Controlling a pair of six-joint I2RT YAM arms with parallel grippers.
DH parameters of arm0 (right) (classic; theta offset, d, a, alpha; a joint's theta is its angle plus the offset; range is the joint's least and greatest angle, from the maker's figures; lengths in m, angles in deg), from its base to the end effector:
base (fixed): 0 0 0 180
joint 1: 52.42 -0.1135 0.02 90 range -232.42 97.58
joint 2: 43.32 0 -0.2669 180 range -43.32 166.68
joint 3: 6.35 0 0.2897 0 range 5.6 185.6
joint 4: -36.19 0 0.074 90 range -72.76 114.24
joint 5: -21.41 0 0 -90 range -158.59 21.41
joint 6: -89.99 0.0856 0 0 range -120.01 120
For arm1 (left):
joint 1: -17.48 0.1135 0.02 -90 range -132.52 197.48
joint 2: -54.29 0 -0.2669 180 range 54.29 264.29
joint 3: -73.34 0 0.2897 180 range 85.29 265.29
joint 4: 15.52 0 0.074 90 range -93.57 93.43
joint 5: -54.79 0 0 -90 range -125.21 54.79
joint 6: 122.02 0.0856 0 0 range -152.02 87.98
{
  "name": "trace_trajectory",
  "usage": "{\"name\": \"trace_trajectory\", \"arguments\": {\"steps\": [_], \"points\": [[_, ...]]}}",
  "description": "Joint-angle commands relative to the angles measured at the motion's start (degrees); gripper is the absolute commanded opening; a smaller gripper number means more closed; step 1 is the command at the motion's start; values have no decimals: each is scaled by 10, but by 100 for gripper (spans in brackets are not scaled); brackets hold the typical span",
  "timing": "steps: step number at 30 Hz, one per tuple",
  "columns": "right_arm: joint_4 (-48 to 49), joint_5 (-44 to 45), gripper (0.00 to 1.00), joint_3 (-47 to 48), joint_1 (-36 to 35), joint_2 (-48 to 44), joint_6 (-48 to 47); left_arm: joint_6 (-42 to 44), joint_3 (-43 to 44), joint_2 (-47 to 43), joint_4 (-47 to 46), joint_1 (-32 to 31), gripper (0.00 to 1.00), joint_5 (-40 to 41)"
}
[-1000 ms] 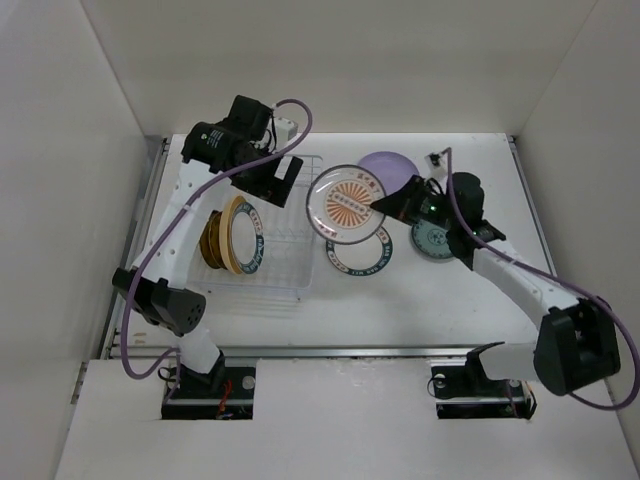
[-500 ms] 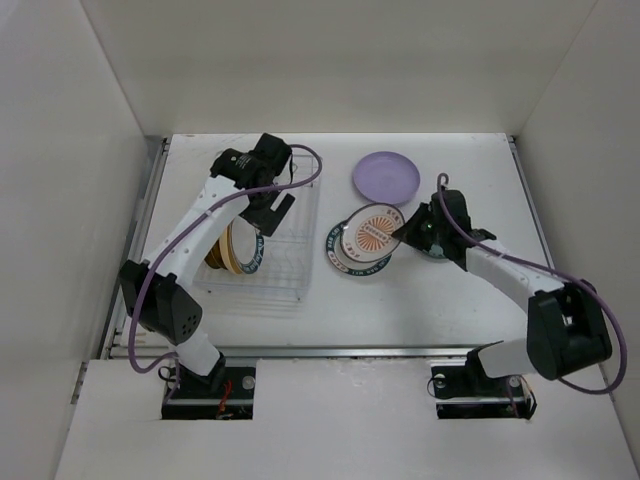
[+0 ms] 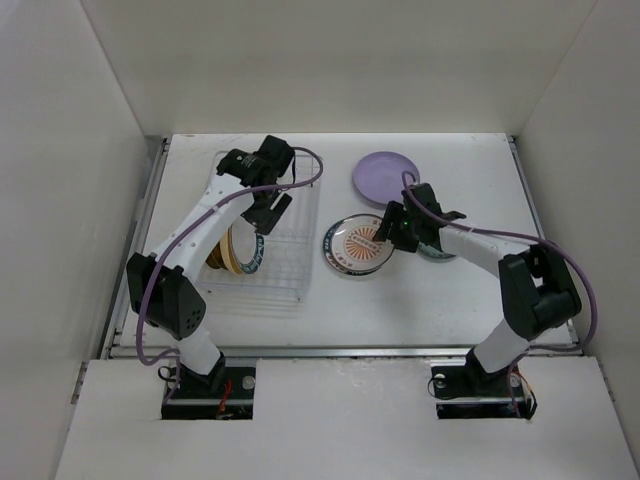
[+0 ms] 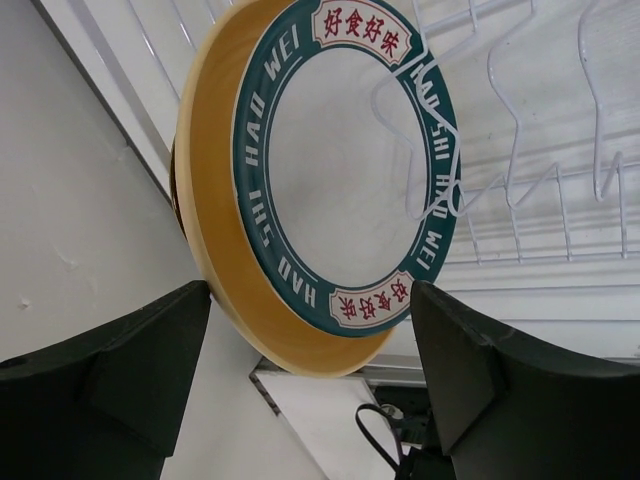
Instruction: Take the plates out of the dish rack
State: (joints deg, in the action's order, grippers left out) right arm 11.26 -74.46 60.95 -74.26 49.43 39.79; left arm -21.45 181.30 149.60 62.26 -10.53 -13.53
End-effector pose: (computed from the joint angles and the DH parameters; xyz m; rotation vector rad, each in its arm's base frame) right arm 0.3642 0.1554 0.1330 0.3498 2.5135 0.5800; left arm 0.3609 -0.1561 0.3034 0.7638 2.5183 0.4097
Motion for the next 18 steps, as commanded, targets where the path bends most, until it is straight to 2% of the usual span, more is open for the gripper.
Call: {"name": "trace_trajectory", "arguments": {"steps": [1, 4, 11, 12, 15, 17, 18], "points": [[-70, 69, 65, 48, -28, 14, -36, 2, 3, -15, 15, 0, 77, -20], [-93, 103, 66, 68, -50, 30, -43, 8, 9, -21, 15, 0, 76, -41], [-156, 166, 66, 149, -102, 99, -60, 8, -2, -10, 33, -6, 60, -55], [-164, 175, 70, 155, -102, 106, -60, 2, -2, -5, 33, -6, 59, -55], [-175, 208, 73, 155, -108, 95, -60, 2, 4, -13, 39, -16, 60, -47], [-181, 222, 76, 155, -108, 82, -60, 2, 4, -22, 19, -25, 69, -2], [-181, 231, 78, 150, -108, 75, -60, 2, 4, -31, 14, -33, 77, 13]]}}
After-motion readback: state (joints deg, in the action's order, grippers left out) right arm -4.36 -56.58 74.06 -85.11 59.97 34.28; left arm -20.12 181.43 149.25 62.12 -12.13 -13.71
